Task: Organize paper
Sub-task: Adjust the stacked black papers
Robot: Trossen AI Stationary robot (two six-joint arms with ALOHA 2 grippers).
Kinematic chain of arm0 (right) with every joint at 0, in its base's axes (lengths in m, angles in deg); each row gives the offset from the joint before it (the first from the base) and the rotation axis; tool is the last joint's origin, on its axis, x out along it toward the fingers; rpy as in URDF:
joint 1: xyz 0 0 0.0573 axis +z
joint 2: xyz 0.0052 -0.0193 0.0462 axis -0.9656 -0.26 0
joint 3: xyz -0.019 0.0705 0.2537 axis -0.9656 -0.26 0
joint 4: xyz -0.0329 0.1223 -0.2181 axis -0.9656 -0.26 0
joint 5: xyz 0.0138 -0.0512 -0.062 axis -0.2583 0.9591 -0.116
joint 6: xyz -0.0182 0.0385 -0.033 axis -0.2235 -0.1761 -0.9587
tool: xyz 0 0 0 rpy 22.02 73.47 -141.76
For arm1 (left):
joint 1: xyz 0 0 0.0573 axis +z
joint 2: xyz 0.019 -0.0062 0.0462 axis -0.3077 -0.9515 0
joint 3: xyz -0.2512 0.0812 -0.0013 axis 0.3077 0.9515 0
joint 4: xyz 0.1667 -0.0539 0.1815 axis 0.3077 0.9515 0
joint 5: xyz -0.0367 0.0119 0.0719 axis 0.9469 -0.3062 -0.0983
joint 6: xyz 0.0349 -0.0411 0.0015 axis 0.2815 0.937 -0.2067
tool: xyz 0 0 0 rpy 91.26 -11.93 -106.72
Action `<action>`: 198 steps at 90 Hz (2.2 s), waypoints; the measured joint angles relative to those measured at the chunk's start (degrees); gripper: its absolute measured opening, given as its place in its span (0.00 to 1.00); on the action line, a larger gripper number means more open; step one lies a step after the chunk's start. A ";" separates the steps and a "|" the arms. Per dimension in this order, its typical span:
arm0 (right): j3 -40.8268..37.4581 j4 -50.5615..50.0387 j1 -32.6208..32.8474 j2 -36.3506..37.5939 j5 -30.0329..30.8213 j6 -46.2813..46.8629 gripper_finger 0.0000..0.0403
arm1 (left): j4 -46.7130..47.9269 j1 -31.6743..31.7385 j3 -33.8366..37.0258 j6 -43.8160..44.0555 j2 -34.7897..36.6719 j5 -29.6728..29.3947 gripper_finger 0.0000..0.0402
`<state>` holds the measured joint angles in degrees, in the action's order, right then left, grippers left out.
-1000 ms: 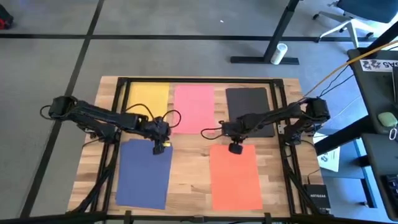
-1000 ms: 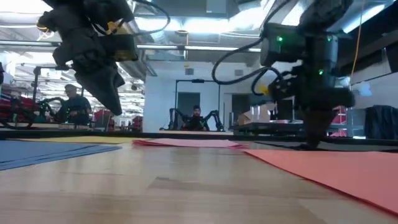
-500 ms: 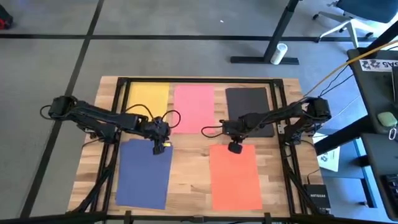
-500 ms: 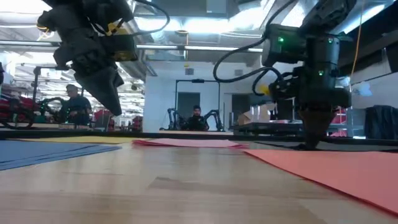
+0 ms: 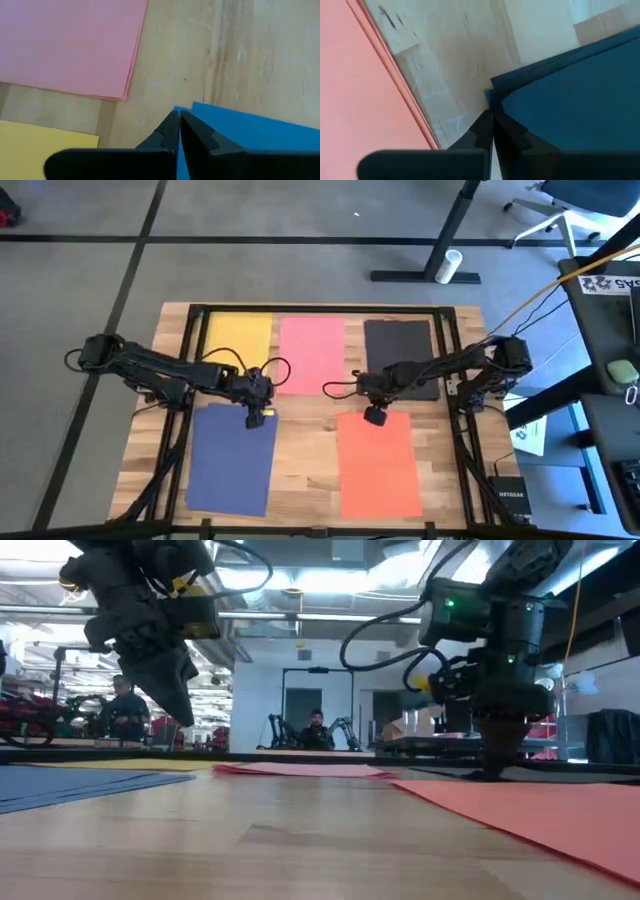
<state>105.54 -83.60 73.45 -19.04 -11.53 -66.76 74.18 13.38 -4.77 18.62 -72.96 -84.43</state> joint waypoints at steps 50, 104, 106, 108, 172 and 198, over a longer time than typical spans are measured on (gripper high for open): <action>-0.16 2.83 -0.09 5.97 0.64 0.55 0.00 | -1.87 0.55 0.00 0.50 0.00 0.00 0.00; -0.05 -20.35 -13.86 20.51 15.15 14.36 0.00 | -11.20 20.29 -21.63 -1.93 -22.48 10.89 0.00; -0.05 -20.73 -15.30 20.76 15.39 14.45 0.00 | -11.09 20.82 -23.12 -1.84 -24.00 11.32 0.00; -0.05 -21.10 -16.62 20.97 15.54 14.47 0.00 | -11.07 21.30 -24.59 -1.62 -25.43 11.91 0.00; -4.04 -15.65 -45.44 21.62 12.43 7.05 0.00 | -10.75 30.06 -55.49 5.91 -51.01 16.98 0.00; -9.94 -9.51 -48.59 21.56 11.22 6.79 0.00 | -10.84 30.86 -65.76 7.66 -59.02 18.58 0.00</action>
<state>95.60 -93.11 24.86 2.52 -0.31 -59.97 63.35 44.24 -70.53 26.28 -131.98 -65.85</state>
